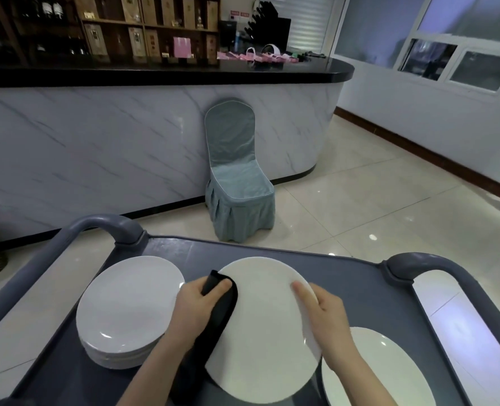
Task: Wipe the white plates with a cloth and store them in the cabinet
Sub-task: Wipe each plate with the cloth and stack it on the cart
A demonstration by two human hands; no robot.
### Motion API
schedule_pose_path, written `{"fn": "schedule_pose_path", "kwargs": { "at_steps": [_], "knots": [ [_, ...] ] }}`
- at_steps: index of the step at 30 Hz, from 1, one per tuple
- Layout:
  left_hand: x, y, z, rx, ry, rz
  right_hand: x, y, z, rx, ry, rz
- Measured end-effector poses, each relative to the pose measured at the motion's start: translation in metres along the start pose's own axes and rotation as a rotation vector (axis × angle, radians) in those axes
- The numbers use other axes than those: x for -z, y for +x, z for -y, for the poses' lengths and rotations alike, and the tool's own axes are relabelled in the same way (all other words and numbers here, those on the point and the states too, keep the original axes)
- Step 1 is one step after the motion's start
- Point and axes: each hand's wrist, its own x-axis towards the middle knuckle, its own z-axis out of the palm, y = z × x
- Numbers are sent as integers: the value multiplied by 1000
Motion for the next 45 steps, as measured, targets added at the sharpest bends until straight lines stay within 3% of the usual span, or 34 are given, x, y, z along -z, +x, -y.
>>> {"fn": "schedule_pose_path", "kwargs": {
  "at_steps": [5, 7, 10, 14, 17, 20, 23, 26, 28, 31, 33, 36, 38, 40, 43, 45],
  "knots": [
    [2, 15, -25, -199, 297, 442, -9, 5, 10, 182, -270, 275],
    [-1, 13, -25, -153, 242, 449, -8, 8, 16, 214, -283, 282],
    [0, 3, -11, 32, 7, 128, 2, 12, 17, 138, -94, 57],
    [-24, -17, -4, 392, -388, -307, -30, -6, 4, -150, 340, -396],
    [-38, -29, -3, 437, -452, -442, -54, -20, -10, -328, 467, -514],
    [-26, -23, 1, 420, -386, -361, -38, -14, -14, -258, 375, -339],
    [-8, -11, 1, 222, -178, -215, 0, 7, -2, -24, 134, -104],
    [-2, -2, -10, -85, 52, 119, 15, 26, 14, 121, -234, 246],
    [-5, 2, -18, -172, 164, 358, 6, 25, 15, 200, -434, 429],
    [-3, 3, -22, -134, 157, 470, 0, 19, 11, 257, -405, 392],
    [-2, -3, -17, -87, 51, 299, 5, 19, 12, 208, -268, 260],
    [-5, -11, -4, 146, -146, -60, 2, 13, 6, 12, 55, 3],
    [-3, -9, -3, 213, -166, -115, -2, 7, 3, -56, 116, -22],
    [5, -2, -6, 109, -68, -30, -2, 5, 3, -22, 58, 29],
    [12, 7, -21, -127, 151, 296, -3, 9, 10, 106, -198, 239],
    [8, 7, -26, -194, 247, 461, -8, 11, 13, 176, -324, 348]
  ]
}}
